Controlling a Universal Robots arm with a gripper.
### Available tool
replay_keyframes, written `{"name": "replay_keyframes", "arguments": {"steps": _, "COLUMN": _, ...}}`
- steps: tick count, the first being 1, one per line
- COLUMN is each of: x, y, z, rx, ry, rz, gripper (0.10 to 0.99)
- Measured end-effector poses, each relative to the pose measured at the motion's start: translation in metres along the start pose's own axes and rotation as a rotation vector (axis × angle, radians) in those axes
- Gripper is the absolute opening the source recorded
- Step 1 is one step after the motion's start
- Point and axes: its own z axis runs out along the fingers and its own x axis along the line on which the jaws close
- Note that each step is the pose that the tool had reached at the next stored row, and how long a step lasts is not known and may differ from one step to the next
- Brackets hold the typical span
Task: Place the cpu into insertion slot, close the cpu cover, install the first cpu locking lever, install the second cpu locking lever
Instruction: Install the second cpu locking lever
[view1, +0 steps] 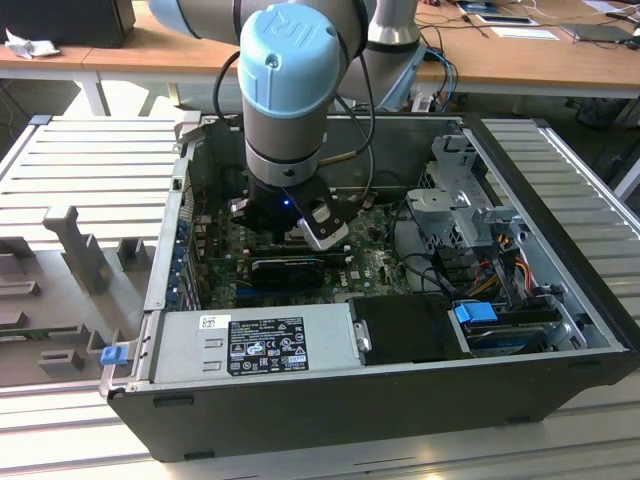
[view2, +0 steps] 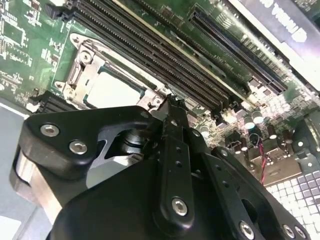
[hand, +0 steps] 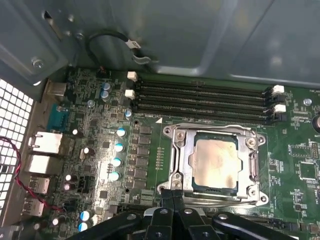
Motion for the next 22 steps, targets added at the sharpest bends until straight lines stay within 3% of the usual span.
{"name": "replay_keyframes", "arguments": {"steps": 2, "x": 0.0008, "y": -0.0048, "z": -0.0011, "rx": -0.004, "ry": -0.0004, "rz": 0.0, "gripper": 0.106}}
{"name": "replay_keyframes", "arguments": {"steps": 8, "x": 0.0016, "y": -0.0089, "z": -0.0006, "rx": -0.012, "ry": -0.0015, "rz": 0.001, "gripper": 0.106}}
{"name": "replay_keyframes", "arguments": {"steps": 17, "x": 0.0038, "y": -0.0099, "z": 0.0107, "rx": -0.033, "ry": -0.0033, "rz": 0.0, "gripper": 0.106}}
{"name": "replay_keyframes", "arguments": {"steps": 22, "x": 0.0045, "y": -0.0103, "z": 0.0163, "rx": -0.051, "ry": -0.005, "rz": 0.0, "gripper": 0.106}}
